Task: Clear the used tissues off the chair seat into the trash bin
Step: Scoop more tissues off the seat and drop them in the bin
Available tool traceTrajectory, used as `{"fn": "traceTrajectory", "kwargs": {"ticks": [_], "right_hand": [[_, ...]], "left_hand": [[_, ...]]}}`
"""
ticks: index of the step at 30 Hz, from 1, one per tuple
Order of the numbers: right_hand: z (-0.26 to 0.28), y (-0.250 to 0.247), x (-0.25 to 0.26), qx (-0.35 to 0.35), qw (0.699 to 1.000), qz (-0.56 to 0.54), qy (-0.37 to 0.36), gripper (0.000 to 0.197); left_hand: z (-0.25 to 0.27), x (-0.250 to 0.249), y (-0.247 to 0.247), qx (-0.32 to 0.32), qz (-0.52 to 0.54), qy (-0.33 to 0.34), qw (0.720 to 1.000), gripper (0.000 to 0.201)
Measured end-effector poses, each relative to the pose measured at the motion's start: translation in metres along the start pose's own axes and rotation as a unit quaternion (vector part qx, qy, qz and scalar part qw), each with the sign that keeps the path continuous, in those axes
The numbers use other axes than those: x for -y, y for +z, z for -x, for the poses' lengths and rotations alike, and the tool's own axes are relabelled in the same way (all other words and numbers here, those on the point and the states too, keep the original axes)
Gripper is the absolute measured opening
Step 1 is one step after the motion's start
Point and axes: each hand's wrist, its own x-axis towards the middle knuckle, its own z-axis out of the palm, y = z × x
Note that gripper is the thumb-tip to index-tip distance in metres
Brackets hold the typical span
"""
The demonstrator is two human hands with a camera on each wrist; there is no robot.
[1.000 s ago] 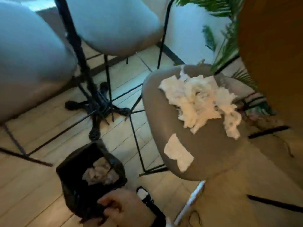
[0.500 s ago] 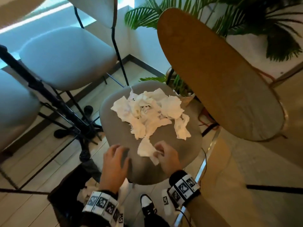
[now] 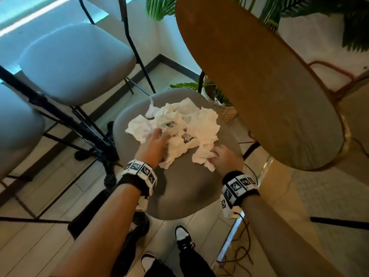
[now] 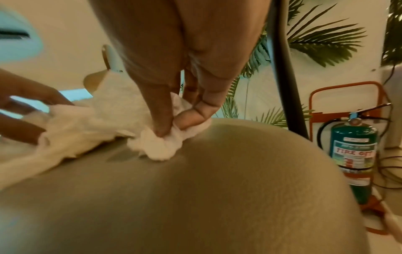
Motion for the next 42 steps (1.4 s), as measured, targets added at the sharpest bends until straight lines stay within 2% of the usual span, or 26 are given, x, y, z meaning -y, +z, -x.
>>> {"fn": "traceTrajectory", "kwargs": {"ticks": [4, 6, 8, 11, 13, 14, 17, 19, 20, 23, 26, 28, 30, 32, 34, 37, 39, 40, 42], "right_hand": [[0.016, -0.001, 0.008, 0.014, 0.995, -0.070, -0.063, 0.024], [0.021, -0.010, 0.007, 0.010, 0.995, -0.057, -0.079, 0.027], [0.019, -0.018, 0.009, 0.001, 0.998, -0.017, -0.068, 0.028], [0.003, -0.021, 0.013, 0.060, 0.997, -0.041, -0.027, 0.026], [-0.006, -0.012, 0.013, 0.090, 0.992, -0.089, -0.026, 0.024], [-0.006, -0.006, 0.012, 0.082, 0.991, -0.101, -0.025, 0.021], [0.006, 0.010, 0.010, 0.041, 0.988, -0.150, -0.026, 0.012], [0.014, 0.014, 0.014, 0.046, 0.981, -0.188, -0.029, 0.020], [0.017, 0.015, 0.018, 0.056, 0.976, -0.207, -0.026, 0.028], [0.023, 0.012, 0.029, 0.081, 0.966, -0.244, -0.025, 0.049], [0.027, 0.010, 0.031, 0.093, 0.958, -0.271, -0.002, 0.053], [0.029, 0.012, 0.027, 0.042, 0.978, -0.203, 0.015, 0.050], [0.029, 0.012, 0.019, -0.033, 0.997, -0.057, 0.039, 0.049], [0.023, 0.012, 0.013, -0.027, 0.998, -0.008, 0.058, 0.054], [0.015, 0.018, 0.011, 0.019, 0.998, -0.018, 0.051, 0.058], [0.012, 0.030, 0.020, 0.015, 0.998, -0.054, -0.009, 0.034], [0.019, 0.030, 0.030, 0.011, 0.987, -0.157, -0.010, 0.027], [0.024, 0.029, 0.037, 0.030, 0.978, -0.206, -0.009, 0.032], [0.033, 0.033, 0.050, 0.089, 0.959, -0.270, -0.022, 0.056]], "left_hand": [[0.007, 0.007, -0.005, -0.055, 0.038, 0.028, 0.997, 0.042], [0.011, 0.003, -0.006, -0.083, 0.061, 0.050, 0.993, 0.038], [0.015, 0.001, -0.005, -0.116, 0.086, 0.060, 0.988, 0.035], [0.021, 0.006, -0.005, -0.152, 0.172, 0.050, 0.972, 0.022], [0.024, 0.007, -0.003, -0.144, 0.209, 0.043, 0.966, 0.019], [0.026, 0.006, 0.000, -0.130, 0.227, 0.030, 0.965, 0.022], [0.034, 0.003, 0.004, -0.065, 0.285, -0.011, 0.956, 0.046], [0.036, 0.007, 0.006, -0.032, 0.276, -0.002, 0.961, 0.063], [0.037, 0.010, 0.006, -0.023, 0.255, 0.004, 0.967, 0.064], [0.040, 0.016, 0.009, -0.046, 0.211, 0.007, 0.976, 0.046], [0.044, 0.019, 0.011, -0.093, 0.223, 0.005, 0.970, 0.034], [0.049, 0.023, 0.011, -0.101, 0.233, -0.003, 0.967, 0.033], [0.052, 0.026, 0.012, -0.082, 0.219, -0.010, 0.972, 0.033], [0.051, 0.025, 0.013, -0.064, 0.185, -0.015, 0.981, 0.033], [0.049, 0.024, 0.016, -0.052, 0.165, -0.028, 0.985, 0.032], [0.047, 0.028, 0.021, -0.022, 0.153, -0.043, 0.987, 0.030], [0.046, 0.032, 0.020, -0.004, 0.179, -0.059, 0.982, 0.031], [0.046, 0.033, 0.020, -0.003, 0.196, -0.061, 0.979, 0.032], [0.046, 0.032, 0.020, -0.001, 0.219, -0.040, 0.975, 0.035]]}}
